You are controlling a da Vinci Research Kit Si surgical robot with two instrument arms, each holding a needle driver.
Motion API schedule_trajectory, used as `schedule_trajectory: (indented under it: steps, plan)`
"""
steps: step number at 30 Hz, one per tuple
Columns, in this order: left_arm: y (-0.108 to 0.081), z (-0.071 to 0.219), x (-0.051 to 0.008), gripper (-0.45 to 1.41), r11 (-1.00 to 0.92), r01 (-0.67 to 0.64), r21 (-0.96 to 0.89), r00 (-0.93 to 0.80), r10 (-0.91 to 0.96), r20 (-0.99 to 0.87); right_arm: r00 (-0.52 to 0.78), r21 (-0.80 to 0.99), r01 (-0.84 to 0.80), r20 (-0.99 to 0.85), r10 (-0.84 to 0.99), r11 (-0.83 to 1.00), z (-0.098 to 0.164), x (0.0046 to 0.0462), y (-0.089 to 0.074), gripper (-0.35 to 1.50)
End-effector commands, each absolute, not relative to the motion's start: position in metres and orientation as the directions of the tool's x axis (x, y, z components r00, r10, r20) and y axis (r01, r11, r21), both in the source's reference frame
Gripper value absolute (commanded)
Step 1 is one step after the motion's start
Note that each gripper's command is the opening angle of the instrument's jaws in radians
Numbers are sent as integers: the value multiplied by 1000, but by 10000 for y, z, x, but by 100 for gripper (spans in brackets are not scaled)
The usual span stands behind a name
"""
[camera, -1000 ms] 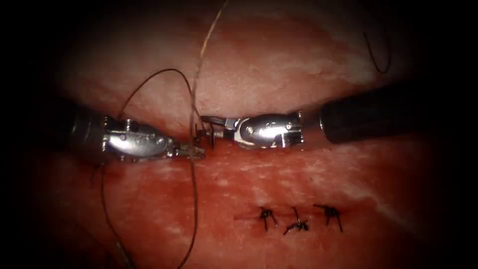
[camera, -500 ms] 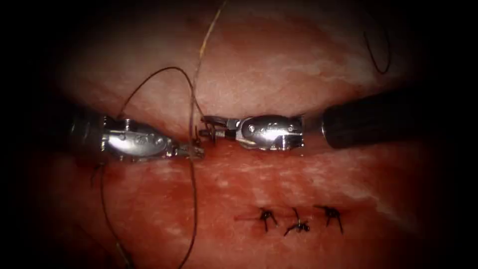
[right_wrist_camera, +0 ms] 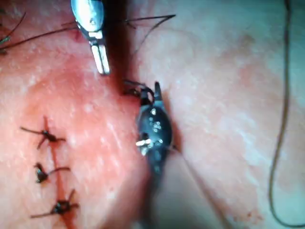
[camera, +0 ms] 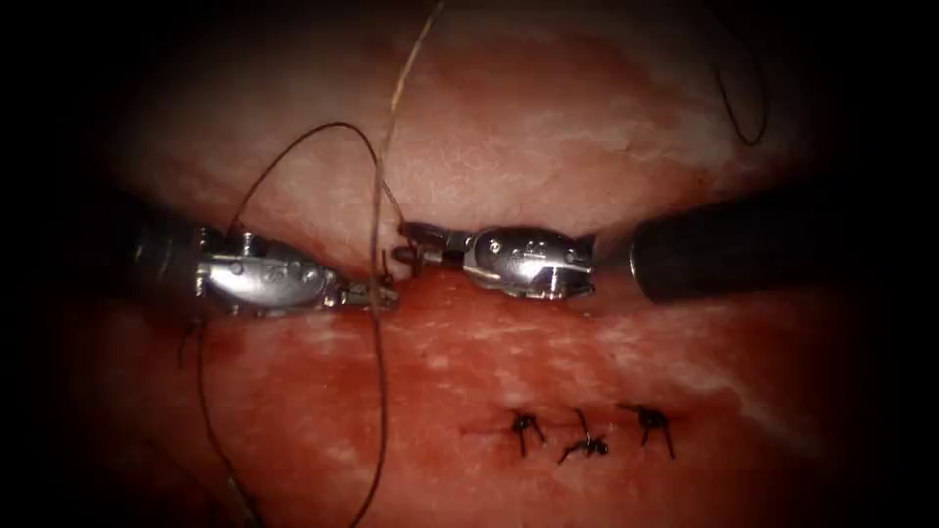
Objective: Wound Closure
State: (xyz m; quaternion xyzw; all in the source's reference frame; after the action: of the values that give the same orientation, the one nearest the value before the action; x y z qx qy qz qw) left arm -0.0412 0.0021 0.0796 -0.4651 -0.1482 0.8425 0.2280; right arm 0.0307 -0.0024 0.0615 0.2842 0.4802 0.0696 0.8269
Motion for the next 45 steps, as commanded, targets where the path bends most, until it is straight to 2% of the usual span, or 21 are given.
schedule_trajectory:
  steps: [1, 12, 15, 20, 22, 23, 24, 25, 26, 28, 32, 45]
  plan:
    - [14, 802, -416, -45, -851, -245, -465, -463, 524, -715, 533, 550, 159, -747, 398, 820, 618, 311, -34, -35]
    - [14, 802, -416, -45, -851, -245, -465, -463, 524, -715, 554, 594, 223, -730, 401, 773, 618, 310, -44, -35]
    - [14, 802, -417, -45, -851, -245, -464, -463, 524, -715, 548, 580, 182, -730, 408, 794, 618, 310, -35, -35]
    - [13, 801, -418, -45, -853, -245, -460, -465, 520, -717, 455, 366, 166, -852, 258, 916, 606, 310, -3, -35]
    - [14, 801, -419, -45, -853, -245, -460, -465, 520, -717, 428, 359, 150, -864, 266, 921, 599, 312, 4, -35]
    - [14, 801, -419, -45, -853, -245, -460, -465, 520, -717, 419, 338, 128, -870, 258, 932, 594, 313, 9, -20]
    - [13, 800, -420, -45, -853, -246, -460, -464, 521, -716, 409, 312, 86, -877, 252, 946, 586, 314, 16, 47]
    - [13, 800, -420, -45, -853, -247, -460, -464, 521, -716, 404, 306, 55, -877, 259, 951, 583, 314, 18, 91]
    - [13, 800, -420, -45, -853, -247, -460, -464, 521, -716, 399, 301, 16, -876, 270, 954, 579, 314, 21, 111]
    - [12, 800, -421, -45, -853, -247, -460, -464, 521, -716, 392, 286, -18, -880, 270, 958, 574, 314, 24, 130]
    - [12, 799, -421, -45, -855, -246, -456, -466, 517, -719, 403, 240, -74, -880, 249, 968, 564, 309, 28, 143]
    - [12, 796, -424, -45, -854, -249, -457, -465, 520, -717, 300, 119, -148, -940, 159, 982, 523, 303, 54, 140]
